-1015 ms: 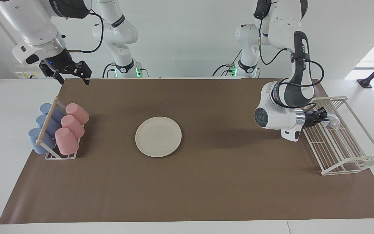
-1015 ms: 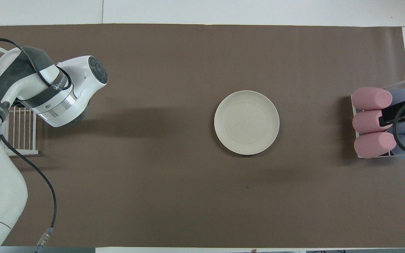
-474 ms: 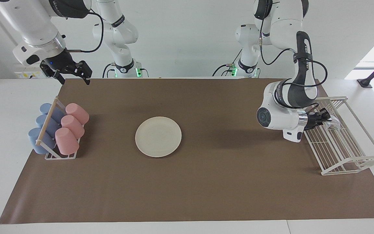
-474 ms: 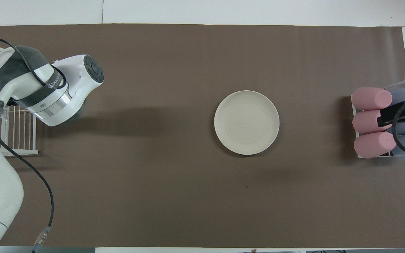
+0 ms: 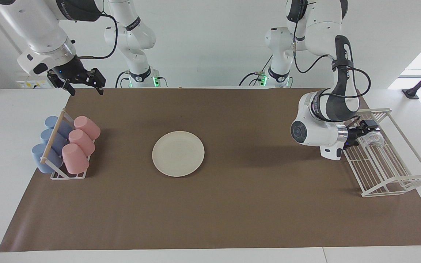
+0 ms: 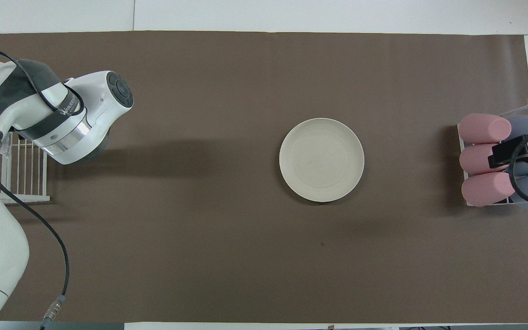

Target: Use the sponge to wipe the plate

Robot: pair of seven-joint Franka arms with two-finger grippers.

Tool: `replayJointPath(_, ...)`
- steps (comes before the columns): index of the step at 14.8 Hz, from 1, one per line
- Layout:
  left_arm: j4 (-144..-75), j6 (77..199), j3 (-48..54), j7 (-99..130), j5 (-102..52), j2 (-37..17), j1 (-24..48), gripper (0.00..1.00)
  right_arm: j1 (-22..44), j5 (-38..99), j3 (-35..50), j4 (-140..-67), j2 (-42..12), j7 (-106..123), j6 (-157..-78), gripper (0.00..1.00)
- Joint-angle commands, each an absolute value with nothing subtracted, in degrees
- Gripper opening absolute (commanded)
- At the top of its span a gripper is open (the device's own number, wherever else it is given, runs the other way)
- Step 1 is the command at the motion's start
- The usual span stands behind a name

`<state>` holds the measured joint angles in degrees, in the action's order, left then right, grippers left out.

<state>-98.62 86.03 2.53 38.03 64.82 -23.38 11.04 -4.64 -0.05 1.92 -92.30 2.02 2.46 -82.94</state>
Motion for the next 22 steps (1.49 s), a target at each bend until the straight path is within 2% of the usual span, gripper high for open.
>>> replayJointPath(1, -98.88, 87.01, 2.9, 38.85, 64.6, -23.38, 10.46, 1.0, -4.92, 1.14, 1.93, -93.69, 3.08, 3.6, -82.79, 1.0)
replayJointPath(6, -97.47, 86.49, 2.9, 38.24, 60.38, -22.68, 11.16, 1.0, -4.83, 1.14, 2.02, -94.83, 3.6, 3.52, -82.88, 1.0)
replayJointPath(10, -93.45, 86.58, 2.9, 30.52, 47.76, -15.84, 9.06, 1.0, -4.83, 1.14, 2.02, -94.83, 3.69, 3.34, -82.88, 1.0)
replayJointPath(14, -89.13, 85.17, 2.37, 29.62, 33.88, -12.31, 7.92, 1.0, -4.83, 1.14, 2.02, -94.92, 3.6, 3.25, -82.97, 1.0)
replayJointPath(19, -89.73, 85.26, 2.46, 19.62, 8.92, -3.44, 1.59, 1.0, -4.75, 1.14, 2.02, -95.01, 3.69, 2.37, -82.79, 1.0)
replayJointPath(22, -92.79, 84.64, 2.46, 19.51, 5.28, 0.69, 1.84, 1.0, -4.83, 1.14, 2.02, -95.01, 3.69, 2.37, -82.79, 1.0)
